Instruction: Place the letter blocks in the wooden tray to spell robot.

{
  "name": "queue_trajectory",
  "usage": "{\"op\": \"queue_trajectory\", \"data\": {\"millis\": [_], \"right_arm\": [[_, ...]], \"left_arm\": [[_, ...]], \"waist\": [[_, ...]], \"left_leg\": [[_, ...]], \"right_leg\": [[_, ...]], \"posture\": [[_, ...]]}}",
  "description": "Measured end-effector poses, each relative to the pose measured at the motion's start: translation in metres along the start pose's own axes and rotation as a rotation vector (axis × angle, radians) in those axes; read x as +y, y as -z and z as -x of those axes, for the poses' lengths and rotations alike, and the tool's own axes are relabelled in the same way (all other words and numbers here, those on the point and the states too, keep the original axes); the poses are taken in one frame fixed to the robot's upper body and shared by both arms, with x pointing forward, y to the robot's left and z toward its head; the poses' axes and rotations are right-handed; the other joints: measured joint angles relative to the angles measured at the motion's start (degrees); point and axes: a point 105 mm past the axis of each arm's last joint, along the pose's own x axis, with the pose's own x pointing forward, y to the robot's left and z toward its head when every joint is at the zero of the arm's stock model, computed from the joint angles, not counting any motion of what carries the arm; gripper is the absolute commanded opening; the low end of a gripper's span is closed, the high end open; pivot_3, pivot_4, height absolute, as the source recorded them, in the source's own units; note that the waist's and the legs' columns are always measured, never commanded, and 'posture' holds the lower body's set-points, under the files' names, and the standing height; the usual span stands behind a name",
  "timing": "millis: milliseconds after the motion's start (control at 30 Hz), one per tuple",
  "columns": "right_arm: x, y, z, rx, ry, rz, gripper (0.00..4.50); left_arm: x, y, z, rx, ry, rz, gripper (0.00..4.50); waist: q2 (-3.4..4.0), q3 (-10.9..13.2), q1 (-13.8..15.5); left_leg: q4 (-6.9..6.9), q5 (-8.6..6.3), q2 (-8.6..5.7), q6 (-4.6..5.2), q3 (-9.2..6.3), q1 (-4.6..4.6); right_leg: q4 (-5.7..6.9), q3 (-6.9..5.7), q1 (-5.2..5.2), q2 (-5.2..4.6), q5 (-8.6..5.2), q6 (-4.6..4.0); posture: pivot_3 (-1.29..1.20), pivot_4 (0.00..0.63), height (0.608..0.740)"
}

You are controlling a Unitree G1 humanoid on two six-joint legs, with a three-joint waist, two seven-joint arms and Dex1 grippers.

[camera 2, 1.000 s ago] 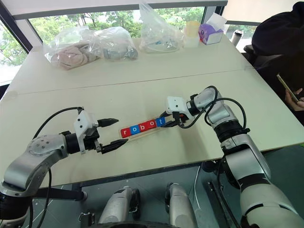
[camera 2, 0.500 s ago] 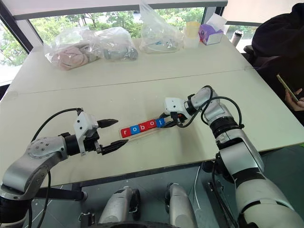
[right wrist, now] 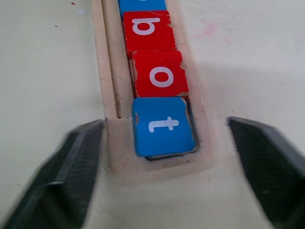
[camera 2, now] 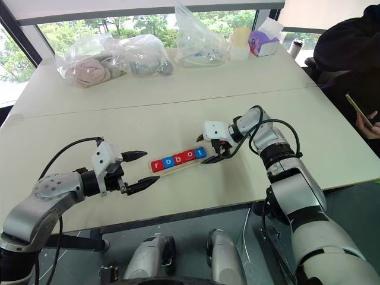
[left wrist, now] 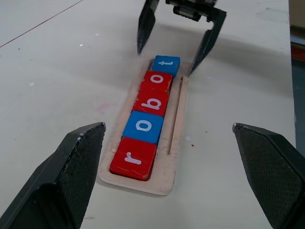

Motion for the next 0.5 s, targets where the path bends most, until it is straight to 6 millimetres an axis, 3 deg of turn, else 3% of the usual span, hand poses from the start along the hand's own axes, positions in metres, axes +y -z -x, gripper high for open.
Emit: {"op": "queue_trajectory", "data": {"millis": [500], "right_arm": [[-0.01,-0.0021,0.0054,-0.018,0.086,-0.012,4.47]], "left_arm": [[0.0004,-0.0028,-0.0007,-0.007,0.006,-0.008,4.5]], "waist": [[0.0,0.0,0.0]], "left_leg": [[0.0,0.0,0.0,0.0,0.0,0.0]], "right_leg": [[0.0,0.0,0.0,0.0,0.0,0.0]], "posture": [[0.0,0.15,0.725]]}}
